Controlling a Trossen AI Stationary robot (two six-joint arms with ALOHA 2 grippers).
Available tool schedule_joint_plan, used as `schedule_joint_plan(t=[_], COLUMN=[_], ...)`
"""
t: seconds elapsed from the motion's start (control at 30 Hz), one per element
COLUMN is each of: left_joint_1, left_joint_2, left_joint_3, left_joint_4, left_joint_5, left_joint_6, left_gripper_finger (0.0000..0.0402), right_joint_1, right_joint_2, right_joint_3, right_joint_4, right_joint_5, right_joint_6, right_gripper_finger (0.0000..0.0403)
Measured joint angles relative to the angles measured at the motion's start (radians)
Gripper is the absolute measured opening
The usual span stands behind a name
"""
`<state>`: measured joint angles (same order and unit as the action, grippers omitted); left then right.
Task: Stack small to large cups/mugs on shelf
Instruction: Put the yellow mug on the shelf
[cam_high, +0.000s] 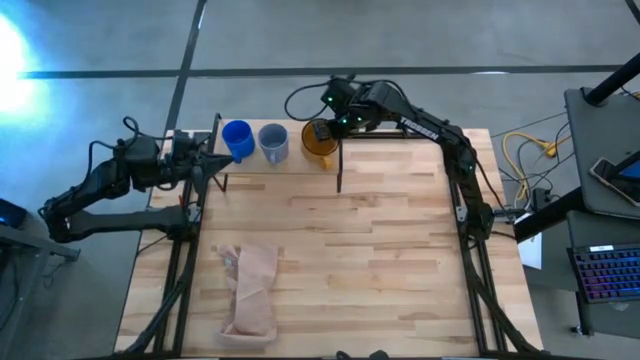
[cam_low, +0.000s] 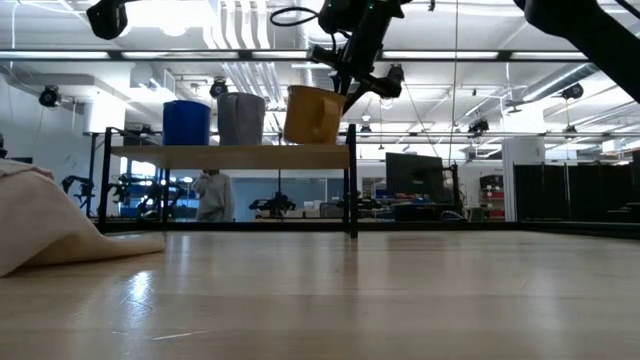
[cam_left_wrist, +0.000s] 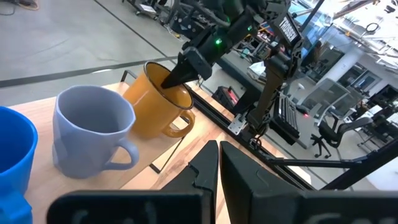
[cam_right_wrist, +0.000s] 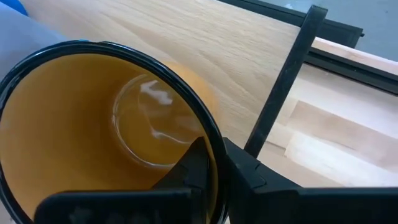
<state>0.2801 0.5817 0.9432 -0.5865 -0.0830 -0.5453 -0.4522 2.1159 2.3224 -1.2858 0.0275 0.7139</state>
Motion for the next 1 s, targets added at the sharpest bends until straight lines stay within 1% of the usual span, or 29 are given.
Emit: schedule_joint_plan(t=[0.23, 0.53, 1.0], left_joint_1=[0.0, 0.0, 0.0], left_joint_2=[-0.01, -0.009, -0.013], left_joint_3=[-0.001, -0.001, -0.001], left_joint_4=[0.0, -0.001, -0.008], left_joint_5=[0.0, 0.0, 0.0], left_joint_6=[0.0, 0.0, 0.0], left_gripper_finger=[0.0002, 0.0002, 0.0002], right_joint_1=[0.0, 0.0, 0.0], right_joint_2=[-0.003, -0.002, -0.002], right_joint_3=[-0.032, -0.019, -0.017], right_joint_4=[0.015, 0.044, 0.047], right_joint_5=[-0.001, -0.001, -0.002], right_joint_6=[0.012, 0.016, 0.011], right_gripper_finger=[0.0022, 0.0025, 0.0092])
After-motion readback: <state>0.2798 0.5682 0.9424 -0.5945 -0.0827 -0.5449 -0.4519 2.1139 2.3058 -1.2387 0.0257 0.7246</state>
